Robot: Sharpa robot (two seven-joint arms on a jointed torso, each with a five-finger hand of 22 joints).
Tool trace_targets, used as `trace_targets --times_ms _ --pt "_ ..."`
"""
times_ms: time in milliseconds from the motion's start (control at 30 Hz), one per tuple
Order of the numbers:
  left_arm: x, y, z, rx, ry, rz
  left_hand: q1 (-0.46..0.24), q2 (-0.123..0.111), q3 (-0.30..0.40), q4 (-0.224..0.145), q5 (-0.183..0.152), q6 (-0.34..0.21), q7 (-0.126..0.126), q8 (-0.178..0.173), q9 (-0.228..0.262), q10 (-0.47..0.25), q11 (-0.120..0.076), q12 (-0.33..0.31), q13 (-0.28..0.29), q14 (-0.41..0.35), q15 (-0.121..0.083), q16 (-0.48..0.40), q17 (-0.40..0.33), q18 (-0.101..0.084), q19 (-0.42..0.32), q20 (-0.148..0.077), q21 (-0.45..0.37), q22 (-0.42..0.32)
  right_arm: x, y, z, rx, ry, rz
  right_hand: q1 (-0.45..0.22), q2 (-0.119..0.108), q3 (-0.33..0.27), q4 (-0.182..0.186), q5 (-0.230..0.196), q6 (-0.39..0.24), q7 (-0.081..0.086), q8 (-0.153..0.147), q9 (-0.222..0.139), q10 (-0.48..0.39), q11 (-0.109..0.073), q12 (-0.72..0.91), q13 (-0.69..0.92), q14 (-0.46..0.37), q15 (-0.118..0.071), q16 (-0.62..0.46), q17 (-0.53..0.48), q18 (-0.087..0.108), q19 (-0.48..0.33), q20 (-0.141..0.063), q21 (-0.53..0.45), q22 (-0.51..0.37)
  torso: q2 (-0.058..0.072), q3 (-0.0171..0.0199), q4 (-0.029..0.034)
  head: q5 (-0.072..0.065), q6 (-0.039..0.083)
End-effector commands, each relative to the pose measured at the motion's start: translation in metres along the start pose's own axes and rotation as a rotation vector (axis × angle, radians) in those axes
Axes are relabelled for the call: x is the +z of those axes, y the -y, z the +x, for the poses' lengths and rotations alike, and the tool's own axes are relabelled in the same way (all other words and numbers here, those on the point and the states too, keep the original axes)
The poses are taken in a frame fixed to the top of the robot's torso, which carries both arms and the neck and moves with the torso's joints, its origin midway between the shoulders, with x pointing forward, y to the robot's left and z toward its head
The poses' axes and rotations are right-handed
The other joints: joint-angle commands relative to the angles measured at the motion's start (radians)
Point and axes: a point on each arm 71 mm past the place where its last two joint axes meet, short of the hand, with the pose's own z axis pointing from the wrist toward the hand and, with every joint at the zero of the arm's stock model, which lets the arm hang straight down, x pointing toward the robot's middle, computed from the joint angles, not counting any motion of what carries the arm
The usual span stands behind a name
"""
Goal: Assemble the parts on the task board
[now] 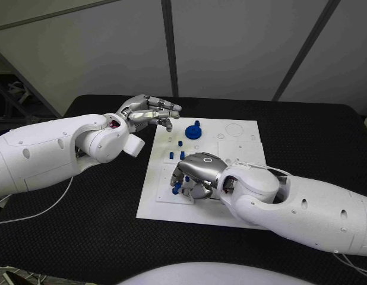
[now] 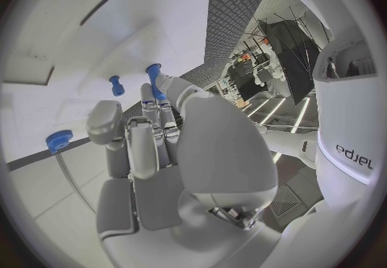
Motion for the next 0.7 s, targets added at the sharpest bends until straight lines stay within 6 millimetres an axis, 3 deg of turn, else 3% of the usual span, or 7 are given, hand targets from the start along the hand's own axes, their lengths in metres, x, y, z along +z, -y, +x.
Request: trace_targets --times_ms 33,167,333,433,633,700 --pt "0.0001 0.0012 0.0008 -0.005 -0.010 0.005 0.000 0.013 -0.006 -0.002 -0.003 -0.007 0.001 0.000 0.001 -0.004 0.000 0.004 0.001 -0.002 0.003 -0.004 -0.001 0.005 -0.004 0.006 -0.004 -0.001 0.0000 -0.0015 0.0039 -0.014 -0.029 -0.006 -0.010 -0.002 -0.002 -0.001 0.007 -0.007 0.005 -0.003 0.000 0.006 -0.006 -0.010 0.000 0.048 0.000 0.000 -0.003 -0.010 -0.010 0.002 -0.003 -0.003 0.000 0.0002 -0.0008 0.000 0.001" --pt "0.0001 0.0011 0.0007 -0.005 -0.010 0.004 0.000 0.014 -0.007 -0.002 -0.003 -0.007 0.001 0.000 0.001 -0.005 0.000 0.005 0.001 -0.002 0.004 -0.004 -0.001 0.005 -0.004 0.006 -0.004 -0.001 0.0002 -0.0023 0.0044 -0.003 -0.030 -0.012 -0.025 -0.009 -0.006 0.004 0.012 -0.028 0.012 -0.016 -0.004 -0.016 0.001 -0.028 -0.004 0.048 0.006 -0.001 -0.004 -0.009 -0.015 0.006 -0.006 -0.008 0.000 0.0000 -0.0003 0.000 0.001" --pt "-0.0001 0.0010 0.0005 -0.005 -0.010 0.003 0.000 0.014 -0.007 -0.002 -0.003 -0.007 0.001 0.000 0.001 -0.005 0.000 0.005 0.001 -0.002 0.004 -0.004 -0.001 0.005 -0.004 0.006 -0.004 -0.001 0.0002 -0.0024 0.0043 0.012 -0.025 -0.018 -0.069 -0.047 -0.022 0.021 0.027 -0.129 0.040 -0.056 -0.028 -0.111 0.036 -0.087 -0.032 0.047 0.035 0.001 -0.004 -0.003 -0.042 0.030 -0.032 -0.044 0.000 -0.0001 -0.0001 0.000 0.001" --pt "-0.0002 0.0009 0.0003 -0.005 -0.010 0.001 0.000 0.014 -0.007 -0.002 -0.003 -0.007 0.001 0.000 0.001 -0.005 0.000 0.005 0.001 -0.002 0.004 -0.004 -0.001 0.005 -0.004 0.006 -0.004 -0.001 0.0003 -0.0022 0.0036 0.016 -0.015 -0.020 -0.078 -0.058 -0.042 0.022 0.020 -0.185 0.037 -0.055 -0.032 -0.160 0.041 -0.100 -0.035 0.039 0.041 -0.009 -0.026 0.006 -0.068 0.040 -0.059 -0.080 0.000 0.0002 0.0003 -0.001 0.002" --pt "-0.0002 0.0007 0.0003 -0.005 -0.012 -0.001 0.000 0.014 -0.007 -0.002 -0.003 -0.007 0.001 0.000 0.001 -0.005 0.000 0.005 0.001 -0.002 0.004 -0.004 -0.001 0.005 -0.004 0.006 -0.004 -0.001 -0.0006 -0.0022 0.0008 0.024 0.024 -0.024 -0.075 -0.054 -0.080 0.019 0.014 -0.245 0.019 -0.054 -0.031 -0.207 0.042 -0.087 -0.033 0.029 0.042 -0.022 -0.051 0.013 -0.091 0.043 -0.088 -0.116 0.000 0.0003 0.0001 -0.002 0.004" --pt "-0.0002 0.0007 0.0003 -0.005 -0.012 -0.001 0.000 0.014 -0.007 -0.002 -0.003 -0.007 0.001 0.000 0.001 -0.005 0.000 0.005 0.001 -0.002 0.004 -0.004 -0.001 0.005 -0.004 0.006 -0.004 -0.001 -0.0015 -0.0025 -0.0009 0.028 0.046 -0.026 -0.073 -0.052 -0.101 0.018 0.015 -0.274 0.003 -0.054 -0.031 -0.235 0.046 -0.081 -0.032 0.017 0.045 -0.037 -0.079 0.019 -0.115 0.045 -0.113 -0.150 0.000 0.0004 -0.0001 -0.002 0.004"
